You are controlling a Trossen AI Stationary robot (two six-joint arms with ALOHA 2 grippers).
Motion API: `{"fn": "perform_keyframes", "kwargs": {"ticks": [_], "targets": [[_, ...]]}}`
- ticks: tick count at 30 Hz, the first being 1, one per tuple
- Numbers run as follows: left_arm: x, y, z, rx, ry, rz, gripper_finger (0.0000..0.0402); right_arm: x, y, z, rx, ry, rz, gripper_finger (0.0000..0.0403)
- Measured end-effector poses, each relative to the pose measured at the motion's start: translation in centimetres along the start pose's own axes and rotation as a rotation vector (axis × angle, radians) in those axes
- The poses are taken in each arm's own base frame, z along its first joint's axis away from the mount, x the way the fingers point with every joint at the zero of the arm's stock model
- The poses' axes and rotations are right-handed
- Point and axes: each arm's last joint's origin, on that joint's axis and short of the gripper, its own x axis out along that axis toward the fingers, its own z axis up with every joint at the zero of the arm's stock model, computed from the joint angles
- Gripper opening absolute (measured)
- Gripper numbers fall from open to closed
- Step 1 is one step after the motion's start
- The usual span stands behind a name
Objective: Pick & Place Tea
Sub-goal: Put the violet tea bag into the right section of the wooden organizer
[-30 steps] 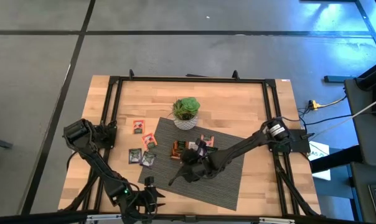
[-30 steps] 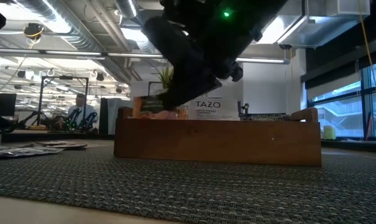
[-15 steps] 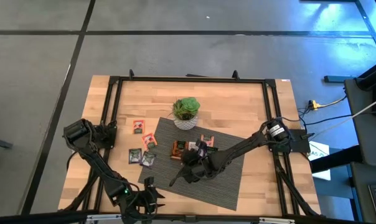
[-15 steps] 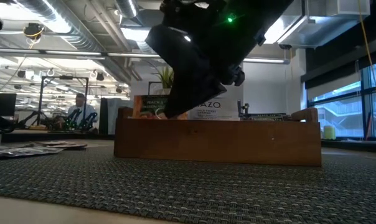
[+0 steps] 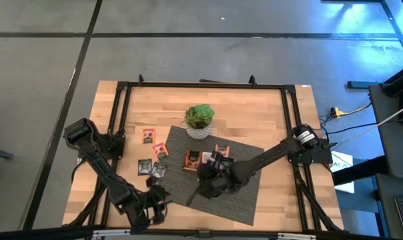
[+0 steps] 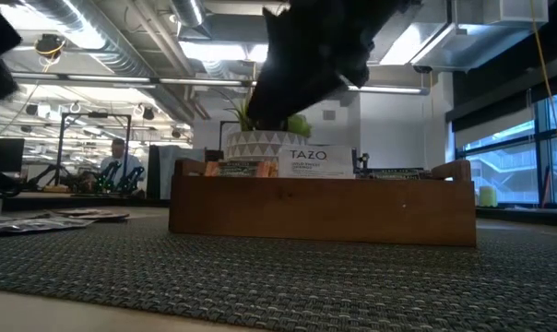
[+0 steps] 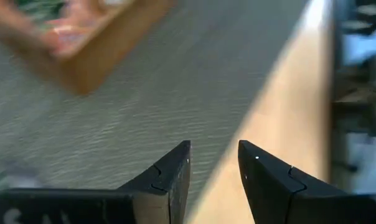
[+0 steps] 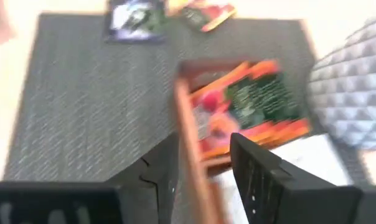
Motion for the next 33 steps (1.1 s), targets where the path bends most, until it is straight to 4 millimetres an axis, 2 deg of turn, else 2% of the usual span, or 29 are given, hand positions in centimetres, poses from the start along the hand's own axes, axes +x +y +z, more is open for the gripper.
{"fn": "perform_keyframes", "kwargs": {"ticks": [5,12,19,25,30,33], "targets": [[0.8,2.7,0.3,-0.070,0.127,0.192,0.0130,-0.8,1.3,-0.9,-0.018,0.047,0.100,0.0142],[1.4,5.7,0.8,-0.219,0.242,0.439,0.0130,-1.1,1.8,-1.4,-0.038,0.053,0.114,0.0143],[2.1,6.2,1.5,-0.299,0.236,0.462,0.0130,-1.1,1.8,-1.4,-0.050,0.059,0.120,0.0143],[2.9,6.7,1.8,-0.349,0.234,0.497,0.0130,-1.4,2.5,-1.5,-0.030,0.103,0.242,0.0143],[4.0,7.1,1.3,-0.358,0.315,0.546,0.0130,-2.4,4.1,-2.9,-0.059,0.124,0.298,0.0143],[4.5,7.1,0.7,-0.352,0.349,0.566,0.0130,-2.1,5.0,-4.1,-0.057,0.155,0.308,0.0143]]}}
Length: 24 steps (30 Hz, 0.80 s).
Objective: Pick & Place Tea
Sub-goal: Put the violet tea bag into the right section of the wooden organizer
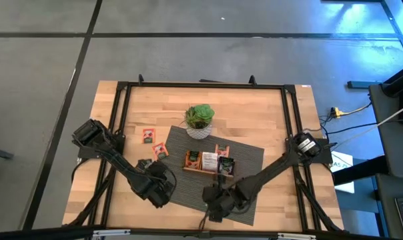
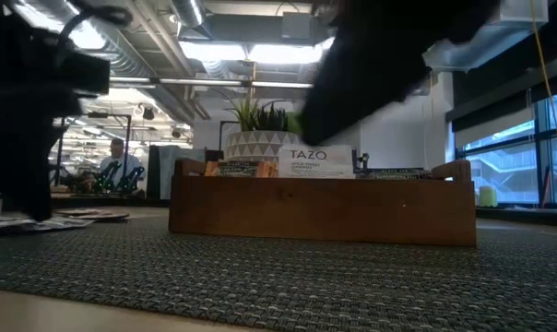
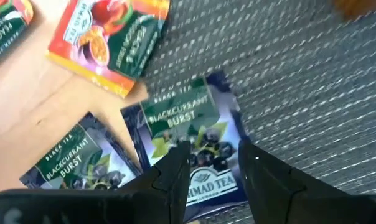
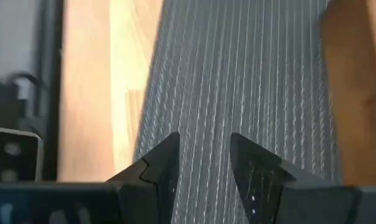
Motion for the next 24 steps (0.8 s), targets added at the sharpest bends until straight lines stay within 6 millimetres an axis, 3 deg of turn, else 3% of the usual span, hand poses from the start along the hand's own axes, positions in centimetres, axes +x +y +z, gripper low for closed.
{"fn": "perform_keyframes", "kwargs": {"ticks": [10,24], "targets": [[-0.1,-0.3,-1.3,-0.001,0.031,-0.027,0.0130,3.9,0.1,-2.8,0.036,0.108,-0.054,0.0143],[-2.3,-3.0,-5.4,-0.005,0.086,-0.391,0.0130,4.9,-1.3,-2.2,0.077,0.144,-0.061,0.0143]]}}
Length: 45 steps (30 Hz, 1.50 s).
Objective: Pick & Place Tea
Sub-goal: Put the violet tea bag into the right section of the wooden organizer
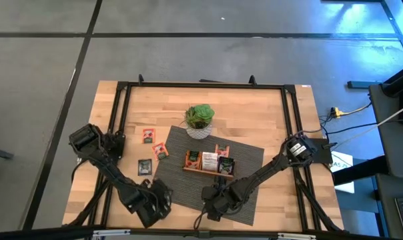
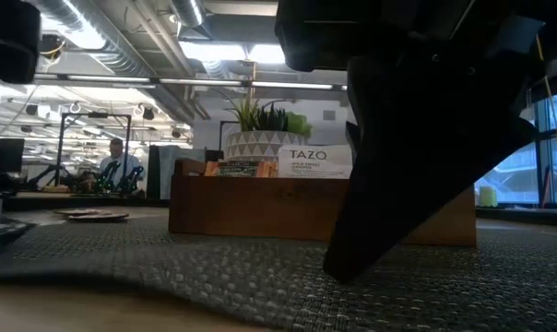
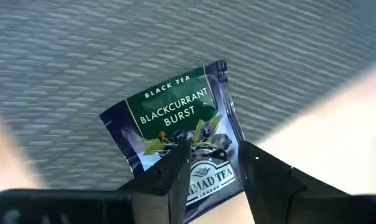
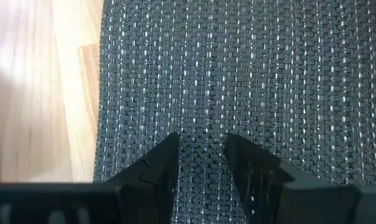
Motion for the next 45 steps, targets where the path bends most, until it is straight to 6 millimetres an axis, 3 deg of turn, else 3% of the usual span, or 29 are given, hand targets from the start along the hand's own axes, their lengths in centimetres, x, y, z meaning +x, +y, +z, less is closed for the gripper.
{"fn": "perform_keyframes", "kwargs": {"ticks": [12,24,34,45], "targets": [[1.1,-2.6,-1.5,0.137,-0.004,-0.257,0.0129,0.3,-0.3,0.4,0.001,-0.023,-0.014,0.0143],[-0.7,-4.2,-1.2,0.307,-0.104,-0.320,0.0130,-0.7,0.6,2.2,-0.047,-0.088,-0.002,0.0143],[-1.1,-3.5,-2.6,0.395,-0.047,-0.285,0.0130,-1.2,2.2,4.0,0.052,-0.190,0.233,0.0143],[0.8,-3.3,-3.7,0.400,-0.059,-0.246,0.0130,-0.6,3.1,4.6,0.071,-0.282,0.328,0.0143]]}}
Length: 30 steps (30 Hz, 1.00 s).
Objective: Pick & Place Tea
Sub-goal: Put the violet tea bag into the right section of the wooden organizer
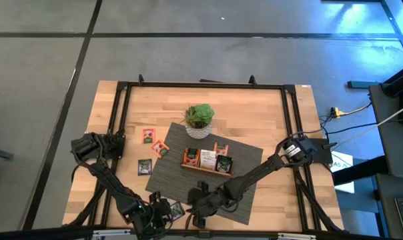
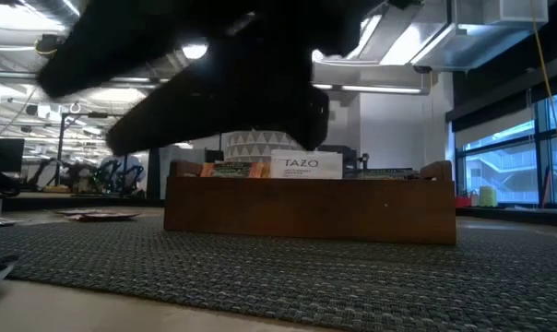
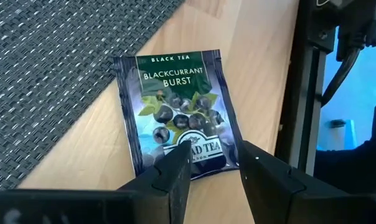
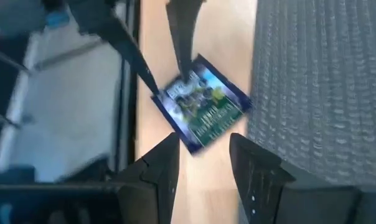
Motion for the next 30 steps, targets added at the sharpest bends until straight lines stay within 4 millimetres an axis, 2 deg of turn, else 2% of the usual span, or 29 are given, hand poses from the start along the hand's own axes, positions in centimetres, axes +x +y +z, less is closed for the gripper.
{"fn": "perform_keyframes", "kwargs": {"ticks": [4,13,17,25,30], "targets": [[-0.1,0.0,-0.3,0.005,-0.008,0.002,0.0130,0.8,-0.2,-0.5,0.233,-0.003,0.003,0.0143],[-0.1,0.0,-0.7,0.014,-0.065,0.019,0.0130,3.3,-1.2,-2.6,0.305,0.051,0.007,0.0143],[0.0,0.1,-0.5,0.008,-0.081,0.029,0.0130,3.5,-1.2,-2.7,0.309,0.045,0.011,0.0143],[1.6,0.3,-0.4,-0.013,-0.155,0.049,0.0130,3.7,-1.5,-2.4,0.321,0.038,0.013,0.0143],[1.7,0.1,-0.4,-0.032,-0.165,0.032,0.0130,3.7,-2.0,-2.4,0.366,0.062,-0.003,0.0143]]}}
